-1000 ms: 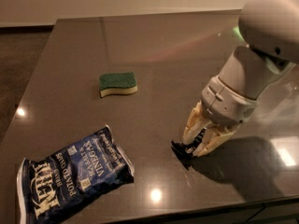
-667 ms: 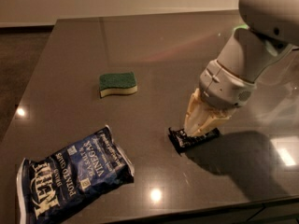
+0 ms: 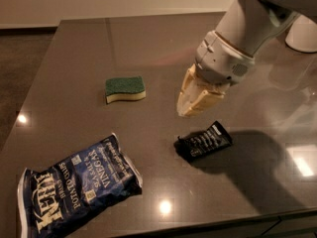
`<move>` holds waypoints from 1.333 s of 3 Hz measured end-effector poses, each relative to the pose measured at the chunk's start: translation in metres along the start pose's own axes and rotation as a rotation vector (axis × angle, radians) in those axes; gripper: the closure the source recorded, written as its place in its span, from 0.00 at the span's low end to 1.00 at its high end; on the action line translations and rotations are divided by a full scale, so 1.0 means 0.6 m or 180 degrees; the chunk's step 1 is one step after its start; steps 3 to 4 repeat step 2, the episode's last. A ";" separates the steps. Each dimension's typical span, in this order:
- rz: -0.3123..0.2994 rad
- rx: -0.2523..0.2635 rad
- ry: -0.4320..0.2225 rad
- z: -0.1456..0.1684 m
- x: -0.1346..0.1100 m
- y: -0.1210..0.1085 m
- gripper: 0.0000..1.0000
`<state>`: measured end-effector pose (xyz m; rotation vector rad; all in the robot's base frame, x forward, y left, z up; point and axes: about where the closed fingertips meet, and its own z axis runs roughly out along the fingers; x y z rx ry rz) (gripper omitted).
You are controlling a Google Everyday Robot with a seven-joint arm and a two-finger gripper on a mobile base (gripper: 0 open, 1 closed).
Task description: Move rxbar chocolate near sponge
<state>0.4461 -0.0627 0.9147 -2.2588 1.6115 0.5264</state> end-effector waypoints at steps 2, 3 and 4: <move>-0.0008 0.0086 -0.0003 -0.001 -0.007 -0.009 0.58; -0.0008 0.0086 -0.0003 -0.001 -0.007 -0.009 0.58; -0.0008 0.0086 -0.0003 -0.001 -0.007 -0.009 0.58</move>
Offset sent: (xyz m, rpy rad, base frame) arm 0.0022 0.0022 0.0016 0.0042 -0.0107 -0.0069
